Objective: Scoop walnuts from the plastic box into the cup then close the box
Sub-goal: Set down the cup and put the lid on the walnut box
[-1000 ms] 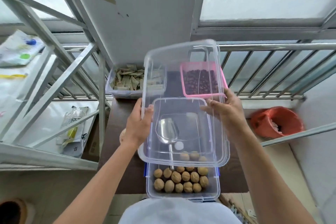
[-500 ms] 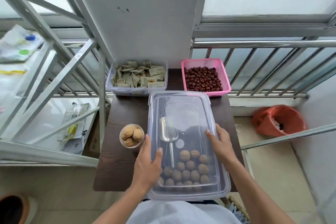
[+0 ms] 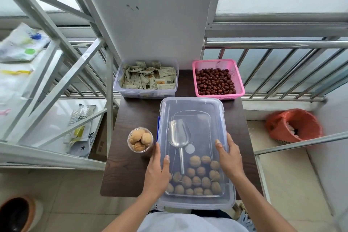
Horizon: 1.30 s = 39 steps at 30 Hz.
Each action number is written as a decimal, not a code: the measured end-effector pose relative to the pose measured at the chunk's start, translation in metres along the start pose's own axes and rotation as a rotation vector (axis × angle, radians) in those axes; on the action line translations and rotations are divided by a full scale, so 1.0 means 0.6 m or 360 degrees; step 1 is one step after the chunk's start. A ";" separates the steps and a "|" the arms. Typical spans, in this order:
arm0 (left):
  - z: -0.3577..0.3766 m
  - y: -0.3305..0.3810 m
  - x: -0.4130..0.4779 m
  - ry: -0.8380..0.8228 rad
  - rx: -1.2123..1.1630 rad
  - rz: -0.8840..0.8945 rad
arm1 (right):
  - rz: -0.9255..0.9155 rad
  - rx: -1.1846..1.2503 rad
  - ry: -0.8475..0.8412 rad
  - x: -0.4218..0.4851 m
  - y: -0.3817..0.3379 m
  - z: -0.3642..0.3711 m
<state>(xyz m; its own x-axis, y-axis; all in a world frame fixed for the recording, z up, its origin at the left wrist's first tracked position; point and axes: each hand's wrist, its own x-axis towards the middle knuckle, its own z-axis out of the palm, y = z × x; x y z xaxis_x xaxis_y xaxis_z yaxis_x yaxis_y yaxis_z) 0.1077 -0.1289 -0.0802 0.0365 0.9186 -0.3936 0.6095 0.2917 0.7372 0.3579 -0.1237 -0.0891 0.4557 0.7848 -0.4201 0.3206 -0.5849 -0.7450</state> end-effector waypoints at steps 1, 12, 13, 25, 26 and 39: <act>0.001 -0.002 0.001 0.0006 -0.0014 -0.0003 | 0.0012 0.0007 -0.0003 -0.001 -0.003 0.000; 0.010 -0.012 0.000 0.0132 -0.0169 -0.0146 | 0.0139 0.0233 -0.0050 -0.001 0.004 0.002; 0.010 -0.011 -0.001 0.0147 -0.0266 -0.0260 | 0.0189 0.0249 -0.0046 -0.001 0.004 0.001; -0.011 -0.032 0.018 0.0191 -0.0319 -0.0454 | 0.0160 -0.0164 0.0199 -0.001 -0.001 -0.013; -0.012 -0.027 0.016 0.0193 -0.0302 -0.0437 | 0.0141 -0.0122 0.0196 -0.006 -0.007 -0.013; -0.008 0.004 0.013 0.0158 -0.0345 -0.0301 | 0.0105 -0.0069 0.0209 -0.031 -0.033 -0.001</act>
<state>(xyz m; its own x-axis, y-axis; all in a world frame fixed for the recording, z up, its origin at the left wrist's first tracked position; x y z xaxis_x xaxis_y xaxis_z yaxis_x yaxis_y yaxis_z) 0.1057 -0.1200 -0.0791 -0.1459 0.8609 -0.4874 0.4142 0.5006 0.7602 0.3437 -0.1267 -0.0664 0.5809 0.7124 -0.3937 0.3204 -0.6448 -0.6939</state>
